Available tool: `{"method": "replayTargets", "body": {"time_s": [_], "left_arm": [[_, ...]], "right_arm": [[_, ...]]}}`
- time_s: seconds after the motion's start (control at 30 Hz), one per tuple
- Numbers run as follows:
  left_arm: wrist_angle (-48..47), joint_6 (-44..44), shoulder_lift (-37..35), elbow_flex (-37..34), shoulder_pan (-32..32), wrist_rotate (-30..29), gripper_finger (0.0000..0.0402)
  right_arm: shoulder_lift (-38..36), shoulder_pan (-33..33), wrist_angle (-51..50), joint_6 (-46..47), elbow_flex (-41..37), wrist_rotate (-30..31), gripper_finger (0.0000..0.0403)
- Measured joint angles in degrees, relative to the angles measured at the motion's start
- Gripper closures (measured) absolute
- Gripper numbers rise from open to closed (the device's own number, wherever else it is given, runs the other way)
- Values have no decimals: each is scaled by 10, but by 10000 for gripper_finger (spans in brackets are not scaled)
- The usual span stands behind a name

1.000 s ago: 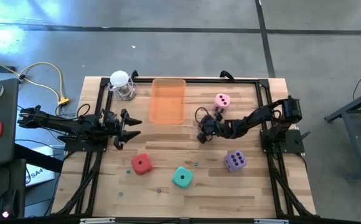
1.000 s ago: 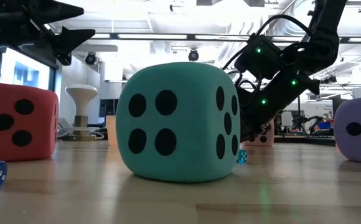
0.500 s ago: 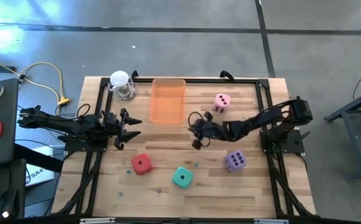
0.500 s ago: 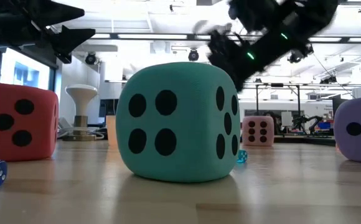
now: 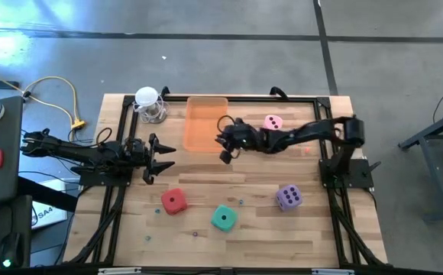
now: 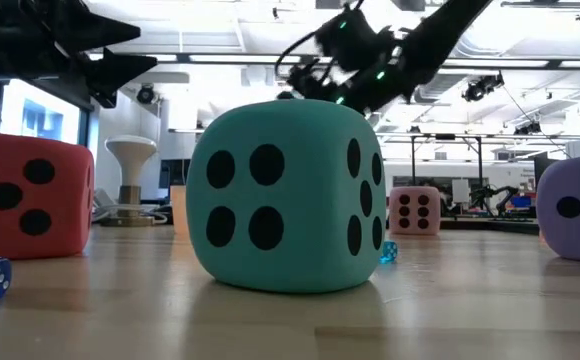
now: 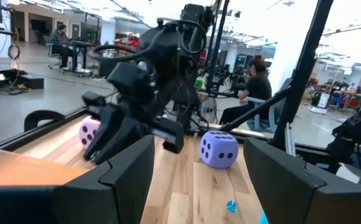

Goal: Pick & Place Dice
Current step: Put the small black die into the orange bin, then put the big pink die into the orange bin

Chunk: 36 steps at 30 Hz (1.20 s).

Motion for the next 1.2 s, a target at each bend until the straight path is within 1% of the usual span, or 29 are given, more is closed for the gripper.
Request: {"method": "replayTargets", "body": {"time_s": [0.07,0.13,0.2,0.37,0.53,0.67,0.73,0.83,0.93,1.0,1.1,1.2], "left_arm": [[0,0,7,0,0,0,161],[0,0,12,0,0,0,161],[0,0,18,0,0,0,161],[0,0,20,0,0,0,161],[0,0,20,0,0,0,161],[0,0,20,0,0,0,161],[0,0,20,0,0,0,161],[0,0,20,0,0,-1,161],[0,0,20,0,0,-1,161],[0,0,20,0,0,0,161],[0,0,20,0,0,-1,161],[0,0,20,0,0,-1,161]], "right_arm": [[20,-5,-3,-4,7,17,356],[41,-5,9,-7,19,52,340],[50,-5,8,-7,27,74,318],[50,-4,12,-7,32,74,272],[50,-4,17,5,32,37,230],[50,0,19,-3,32,39,195],[36,5,11,-31,31,60,181],[-14,24,-9,-92,32,142,165],[-77,47,-80,-131,32,228,157],[-115,59,-136,-124,32,259,155],[-171,70,-239,-51,32,288,155],[-227,73,-403,62,32,322,155]]}}
